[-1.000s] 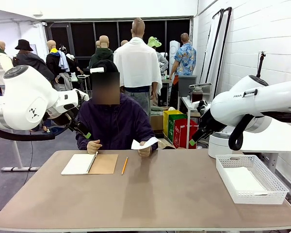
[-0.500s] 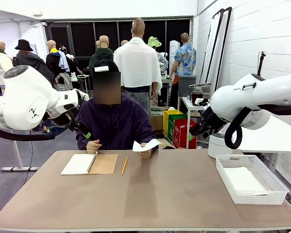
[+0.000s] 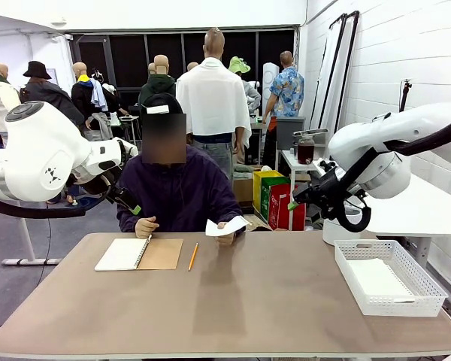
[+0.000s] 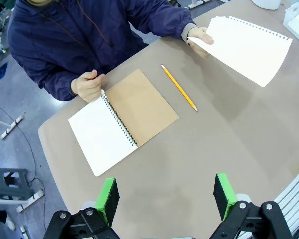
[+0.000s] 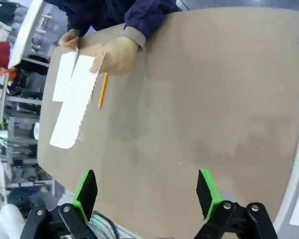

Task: Sort the paper based on its condition.
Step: If a person hands you a paper, place it in the Organizing basket , and if it's crumpled, put it in the Trash can.

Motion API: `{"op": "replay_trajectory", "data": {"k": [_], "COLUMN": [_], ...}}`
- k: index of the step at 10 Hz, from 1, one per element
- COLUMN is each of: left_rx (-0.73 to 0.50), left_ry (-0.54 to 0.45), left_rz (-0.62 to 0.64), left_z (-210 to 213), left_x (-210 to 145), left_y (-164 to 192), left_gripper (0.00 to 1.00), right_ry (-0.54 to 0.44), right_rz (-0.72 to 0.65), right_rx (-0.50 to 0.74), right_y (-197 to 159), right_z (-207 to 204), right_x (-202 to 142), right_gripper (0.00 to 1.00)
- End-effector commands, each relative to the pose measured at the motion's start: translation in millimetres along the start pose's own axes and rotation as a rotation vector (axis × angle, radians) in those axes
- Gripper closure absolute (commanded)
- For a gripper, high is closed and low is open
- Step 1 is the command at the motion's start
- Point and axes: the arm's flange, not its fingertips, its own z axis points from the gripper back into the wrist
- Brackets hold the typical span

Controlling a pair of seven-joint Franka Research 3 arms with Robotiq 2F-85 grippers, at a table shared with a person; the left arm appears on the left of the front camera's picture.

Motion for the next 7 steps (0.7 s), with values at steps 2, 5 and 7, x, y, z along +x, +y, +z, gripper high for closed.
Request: {"op": "replay_trajectory", "data": {"k": [2, 5, 7], "left_rx": [-0.001, -0.001, -0.001], "left_ry": [-0.005, -0.005, -0.005], "left_rz": [0.002, 0.002, 0.002], "left_z": [-0.2, -0.2, -0.2], "left_x": [1.0, 1.0, 1.0], "left_y": [1.4, 1.4, 1.4], "left_gripper": [0.00, 0.00, 0.00], "right_ry": [0.000, 0.000, -0.004], "right_rz": [0.000, 0.000, -0.074], "right_rx": [0.000, 0.000, 0.096], "right_y": [0.0, 0.0, -2.5], "right_z": [0.0, 0.0, -7.7], "right_x": [0.0, 0.0, 15.2], "right_gripper": [0.00, 0.00, 0.00]}}
